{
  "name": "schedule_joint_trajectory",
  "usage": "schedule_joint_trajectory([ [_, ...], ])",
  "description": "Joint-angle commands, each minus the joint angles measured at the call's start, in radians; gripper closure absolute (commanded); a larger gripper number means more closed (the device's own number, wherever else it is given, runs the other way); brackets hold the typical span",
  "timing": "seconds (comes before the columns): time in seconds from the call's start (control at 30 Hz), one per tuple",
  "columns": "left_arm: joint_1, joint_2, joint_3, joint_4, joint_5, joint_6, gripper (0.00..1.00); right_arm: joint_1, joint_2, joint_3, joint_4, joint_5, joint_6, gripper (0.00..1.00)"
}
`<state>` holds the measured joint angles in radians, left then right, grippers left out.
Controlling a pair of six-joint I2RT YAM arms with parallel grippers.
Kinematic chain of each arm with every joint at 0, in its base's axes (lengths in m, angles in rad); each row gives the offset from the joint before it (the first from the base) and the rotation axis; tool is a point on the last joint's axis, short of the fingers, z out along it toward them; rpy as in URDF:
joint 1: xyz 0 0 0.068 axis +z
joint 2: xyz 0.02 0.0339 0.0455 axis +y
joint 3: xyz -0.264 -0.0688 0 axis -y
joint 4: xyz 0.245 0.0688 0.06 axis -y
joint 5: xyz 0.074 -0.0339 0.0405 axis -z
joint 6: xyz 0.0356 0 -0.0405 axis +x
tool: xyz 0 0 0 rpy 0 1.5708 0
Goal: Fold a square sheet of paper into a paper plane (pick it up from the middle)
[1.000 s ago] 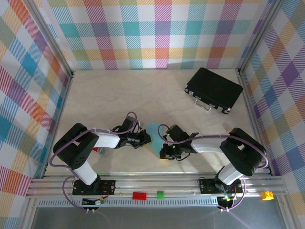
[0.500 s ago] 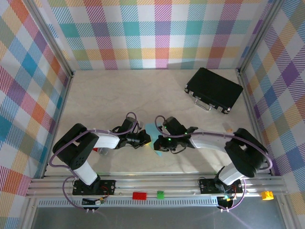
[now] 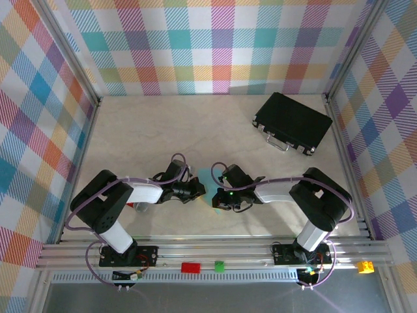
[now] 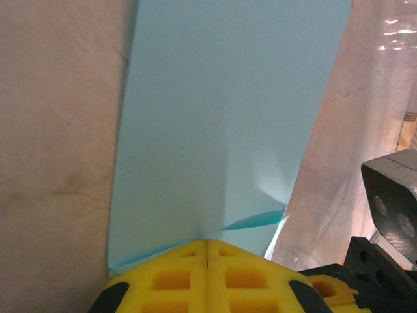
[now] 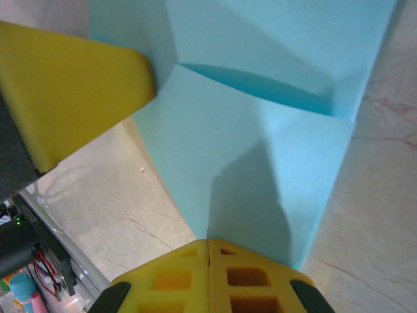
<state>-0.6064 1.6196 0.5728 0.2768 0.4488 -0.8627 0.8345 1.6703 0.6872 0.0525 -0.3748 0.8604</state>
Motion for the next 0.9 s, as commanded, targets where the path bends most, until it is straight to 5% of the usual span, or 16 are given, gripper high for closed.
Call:
schedule_joint_trajectory([
  [0.0,0.001,-0.078,0.043,-0.082,-0.022,0.032,0.93,0.009,0.049,-0.032,-0.143,0.034,0.011,0.97],
  [0.4,-0.143,-0.083,0.012,-0.109,-0.115,-0.063,1.00,0.009,0.061,-0.021,-0.137,0.043,0.034,0.99],
  [0.5,-0.147,-0.062,-0.047,-0.006,-0.131,-0.112,1.00,0.010,0.068,-0.019,-0.136,0.037,0.034,0.99],
  [0.87,-0.086,-0.023,0.016,-0.154,-0.207,-0.048,1.00,0.010,0.062,-0.041,-0.136,0.043,0.020,1.00],
])
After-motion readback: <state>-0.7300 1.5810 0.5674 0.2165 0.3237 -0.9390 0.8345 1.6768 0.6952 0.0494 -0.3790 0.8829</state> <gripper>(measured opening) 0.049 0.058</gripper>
